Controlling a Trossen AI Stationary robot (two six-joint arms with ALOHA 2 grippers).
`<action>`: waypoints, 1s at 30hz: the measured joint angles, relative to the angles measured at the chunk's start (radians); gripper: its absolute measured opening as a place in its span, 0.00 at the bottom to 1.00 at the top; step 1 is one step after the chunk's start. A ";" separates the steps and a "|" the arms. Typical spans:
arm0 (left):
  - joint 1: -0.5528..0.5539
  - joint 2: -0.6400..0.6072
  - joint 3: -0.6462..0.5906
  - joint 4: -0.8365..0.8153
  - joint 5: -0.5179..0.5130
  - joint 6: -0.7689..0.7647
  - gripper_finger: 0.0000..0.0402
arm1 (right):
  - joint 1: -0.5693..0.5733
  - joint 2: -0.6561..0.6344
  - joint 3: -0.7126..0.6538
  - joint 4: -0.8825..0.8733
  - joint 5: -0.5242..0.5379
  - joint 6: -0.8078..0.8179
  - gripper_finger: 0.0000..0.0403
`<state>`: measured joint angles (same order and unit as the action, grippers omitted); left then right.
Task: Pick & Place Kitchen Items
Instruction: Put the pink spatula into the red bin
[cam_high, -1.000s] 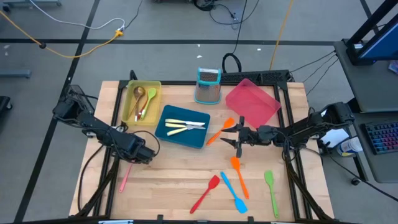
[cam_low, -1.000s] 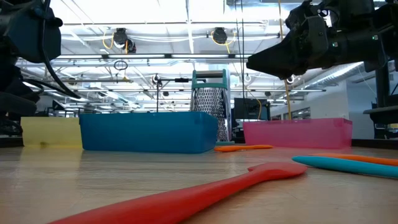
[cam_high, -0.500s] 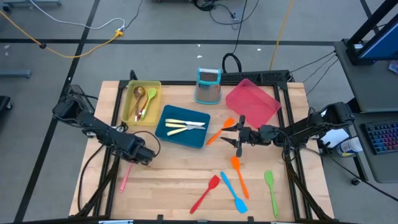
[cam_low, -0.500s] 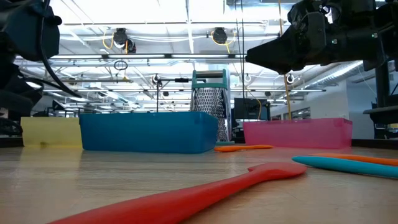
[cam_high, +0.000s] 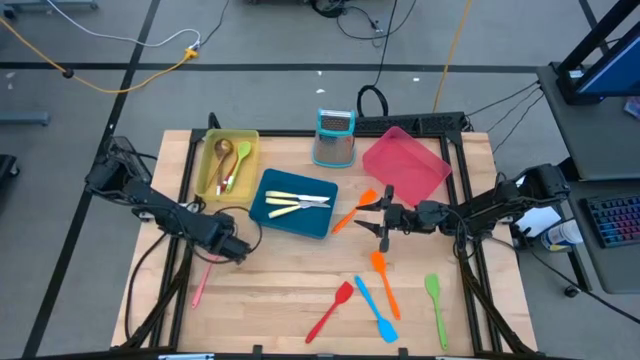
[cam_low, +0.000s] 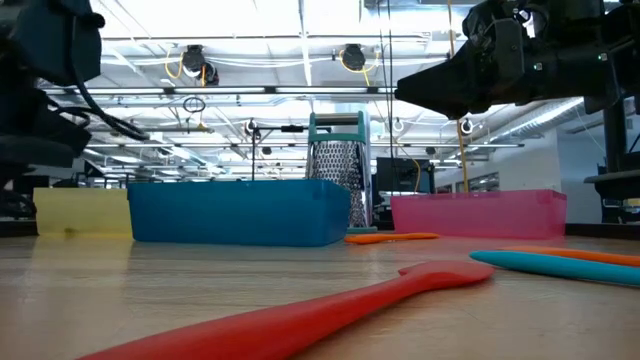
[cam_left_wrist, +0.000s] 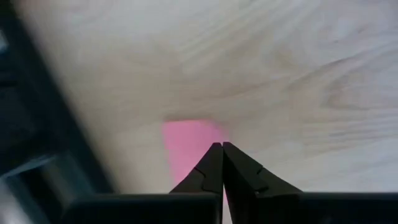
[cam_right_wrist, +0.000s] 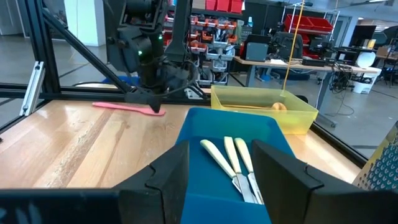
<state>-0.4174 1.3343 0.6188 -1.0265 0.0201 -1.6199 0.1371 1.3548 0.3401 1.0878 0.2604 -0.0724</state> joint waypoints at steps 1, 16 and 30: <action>0.001 -0.002 0.000 -0.003 0.016 0.008 0.02 | 0.000 0.000 0.000 0.000 0.000 0.000 0.41; -0.015 -0.004 -0.030 0.001 0.081 0.052 0.52 | 0.000 0.000 0.000 0.000 0.000 0.000 0.41; -0.104 -0.013 -0.119 0.157 0.102 -0.172 0.41 | 0.000 0.000 0.000 -0.001 0.000 0.001 0.41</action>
<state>-0.5216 1.3209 0.4995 -0.8696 0.1216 -1.7919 0.1368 1.3549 0.3401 1.0866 0.2604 -0.0718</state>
